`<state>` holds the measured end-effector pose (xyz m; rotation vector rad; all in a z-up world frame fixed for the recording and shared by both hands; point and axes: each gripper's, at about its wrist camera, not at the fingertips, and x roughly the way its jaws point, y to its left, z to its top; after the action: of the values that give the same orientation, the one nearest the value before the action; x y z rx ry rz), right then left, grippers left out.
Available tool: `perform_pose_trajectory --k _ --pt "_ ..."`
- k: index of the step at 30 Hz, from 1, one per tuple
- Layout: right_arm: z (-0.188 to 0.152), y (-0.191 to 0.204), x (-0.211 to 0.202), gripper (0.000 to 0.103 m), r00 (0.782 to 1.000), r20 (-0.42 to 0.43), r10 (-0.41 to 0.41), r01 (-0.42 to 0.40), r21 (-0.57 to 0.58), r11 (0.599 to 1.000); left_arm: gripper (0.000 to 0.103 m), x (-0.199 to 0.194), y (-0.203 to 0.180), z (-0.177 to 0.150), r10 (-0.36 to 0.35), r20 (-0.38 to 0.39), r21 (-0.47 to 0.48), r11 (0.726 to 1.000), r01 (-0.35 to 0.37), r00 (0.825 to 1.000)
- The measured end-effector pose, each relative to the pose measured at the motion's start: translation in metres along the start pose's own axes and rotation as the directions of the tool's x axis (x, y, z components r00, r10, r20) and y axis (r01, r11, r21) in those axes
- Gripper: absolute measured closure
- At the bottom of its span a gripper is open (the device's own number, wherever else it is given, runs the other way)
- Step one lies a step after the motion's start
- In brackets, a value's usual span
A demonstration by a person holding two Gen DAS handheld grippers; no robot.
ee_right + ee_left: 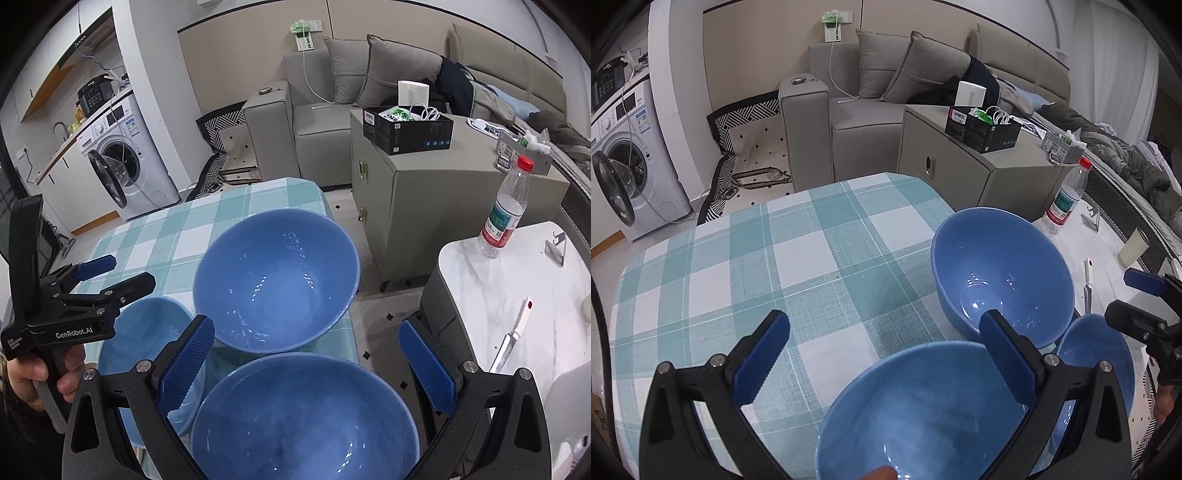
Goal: Organize plates and bowls
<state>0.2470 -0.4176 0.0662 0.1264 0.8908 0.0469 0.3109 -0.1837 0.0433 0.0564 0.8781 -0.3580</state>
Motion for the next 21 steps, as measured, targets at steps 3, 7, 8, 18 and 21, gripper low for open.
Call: perform_pose_trajectory --k 3,7,8,18,21 --pt "0.002 -0.004 0.007 0.001 1.000 -0.010 -0.001 0.001 0.009 1.000 0.000 0.008 -0.003 0.004 -0.010 -0.011 0.001 1.000 0.010 1.000" --pt "0.007 -0.007 0.016 0.003 1.000 -0.024 -0.005 0.005 0.007 1.000 0.001 0.018 -0.006 0.009 -0.029 -0.029 0.000 1.000 0.029 0.999" --pt "0.008 -0.008 0.018 0.004 1.000 -0.028 -0.005 0.005 0.004 1.000 0.002 0.021 -0.006 0.010 -0.037 -0.036 0.002 0.999 0.037 0.999" --pt "0.014 -0.016 0.041 0.022 0.998 -0.069 -0.012 0.014 0.029 0.999 0.022 0.046 -0.014 0.015 -0.088 -0.108 0.022 0.996 0.091 0.990" --pt "0.015 -0.020 0.051 0.028 0.996 -0.089 -0.019 0.023 0.043 0.999 0.025 0.052 -0.014 0.014 -0.100 -0.123 0.019 0.995 0.103 0.987"
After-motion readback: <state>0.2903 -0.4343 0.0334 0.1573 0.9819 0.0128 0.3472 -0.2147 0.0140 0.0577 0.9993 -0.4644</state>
